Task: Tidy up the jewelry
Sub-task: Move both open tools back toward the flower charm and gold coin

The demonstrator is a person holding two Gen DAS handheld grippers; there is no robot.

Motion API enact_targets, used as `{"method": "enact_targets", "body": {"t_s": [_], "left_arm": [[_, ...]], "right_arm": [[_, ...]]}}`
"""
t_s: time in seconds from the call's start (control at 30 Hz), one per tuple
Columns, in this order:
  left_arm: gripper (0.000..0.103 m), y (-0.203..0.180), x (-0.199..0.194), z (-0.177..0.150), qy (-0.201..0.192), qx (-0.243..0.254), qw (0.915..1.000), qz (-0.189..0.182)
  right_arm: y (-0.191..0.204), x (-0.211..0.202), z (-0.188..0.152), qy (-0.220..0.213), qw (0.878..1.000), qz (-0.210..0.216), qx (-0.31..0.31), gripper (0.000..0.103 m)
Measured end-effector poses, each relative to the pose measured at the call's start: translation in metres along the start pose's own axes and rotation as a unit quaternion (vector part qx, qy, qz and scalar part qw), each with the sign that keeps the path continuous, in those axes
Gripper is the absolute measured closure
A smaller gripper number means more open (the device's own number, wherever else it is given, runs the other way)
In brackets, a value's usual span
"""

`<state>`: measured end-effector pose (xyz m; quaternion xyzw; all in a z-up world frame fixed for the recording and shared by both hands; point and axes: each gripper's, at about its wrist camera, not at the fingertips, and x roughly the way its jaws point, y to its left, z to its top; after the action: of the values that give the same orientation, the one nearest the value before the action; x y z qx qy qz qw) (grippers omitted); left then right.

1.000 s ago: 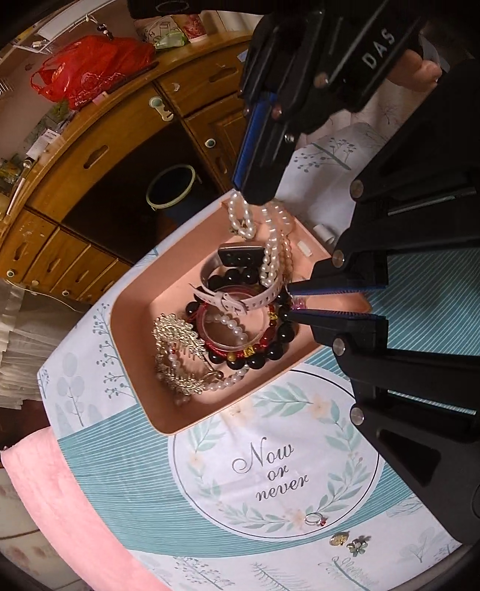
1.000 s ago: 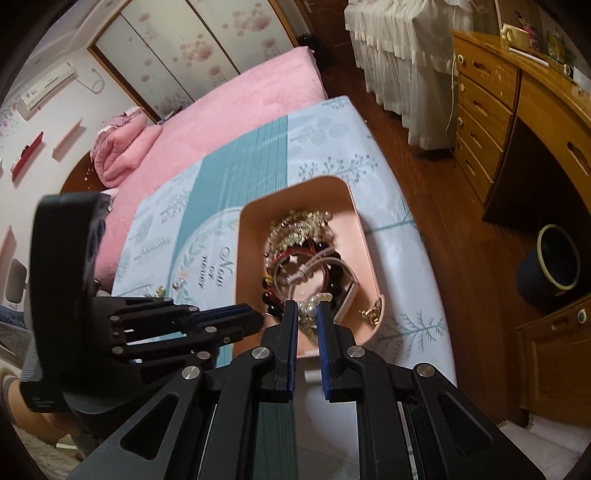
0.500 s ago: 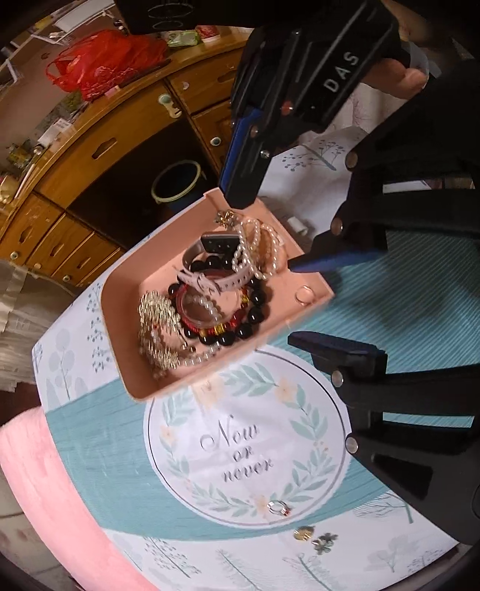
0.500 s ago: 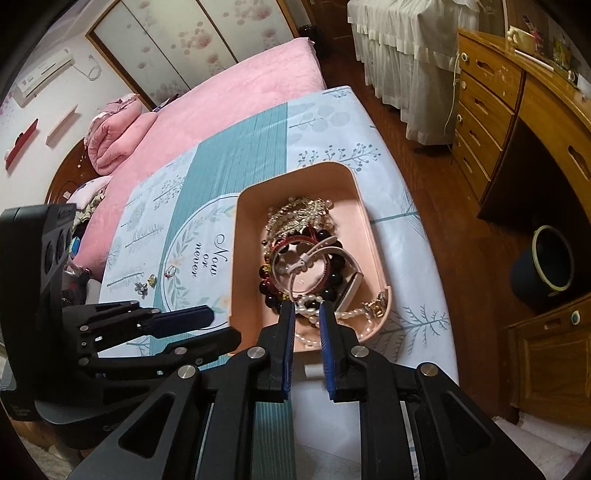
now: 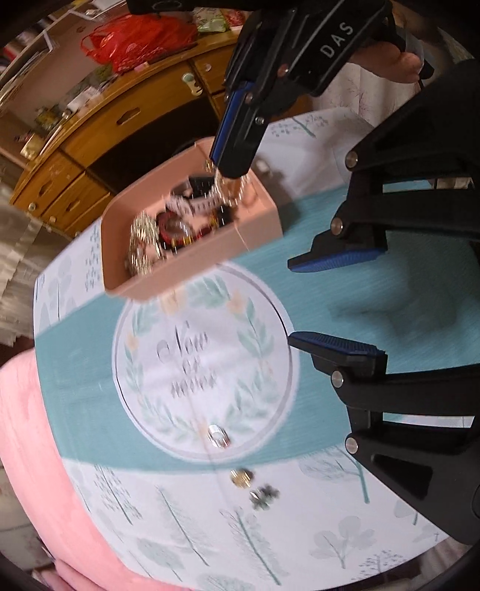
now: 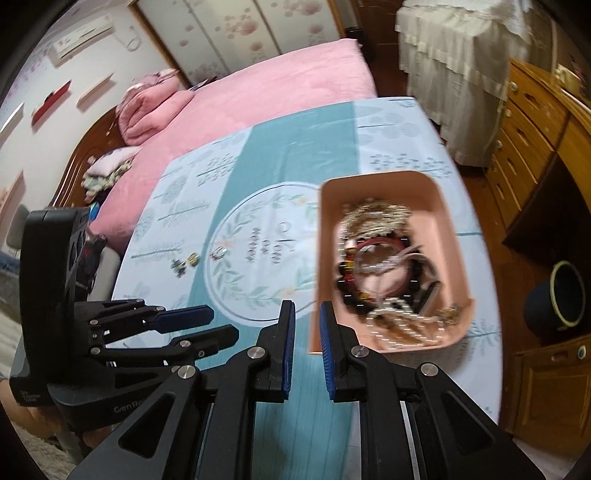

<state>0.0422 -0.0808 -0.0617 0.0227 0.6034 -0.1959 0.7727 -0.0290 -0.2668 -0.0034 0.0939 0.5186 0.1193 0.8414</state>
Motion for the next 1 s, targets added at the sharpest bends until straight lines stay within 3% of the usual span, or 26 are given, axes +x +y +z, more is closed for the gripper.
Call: {"method": "enact_targets", "body": {"t_s": [0.27, 0.5, 0.67, 1.0], "left_arm": [[0.073, 0.065, -0.009, -0.019, -0.017, -0.059, 0.997, 0.047], [0.073, 0.135, -0.006, -0.02, -0.034, -0.131, 0.9875, 0.082], [0.073, 0.163, 0.002, -0.011, -0.046, -0.159, 0.9826, 0.084], [0.073, 0.184, 0.026, 0.0, -0.048, -0.216, 0.9724, 0.075]], "right_arm": [[0.051, 0.024, 0.0, 0.02, 0.998, 0.027, -0.047, 0.09], [0.09, 0.066, 0.012, 0.041, 0.995, 0.049, -0.08, 0.09], [0.106, 0.104, 0.023, 0.057, 0.993, 0.064, -0.086, 0.09], [0.13, 0.15, 0.032, 0.075, 0.987, 0.072, -0.122, 0.09]]}}
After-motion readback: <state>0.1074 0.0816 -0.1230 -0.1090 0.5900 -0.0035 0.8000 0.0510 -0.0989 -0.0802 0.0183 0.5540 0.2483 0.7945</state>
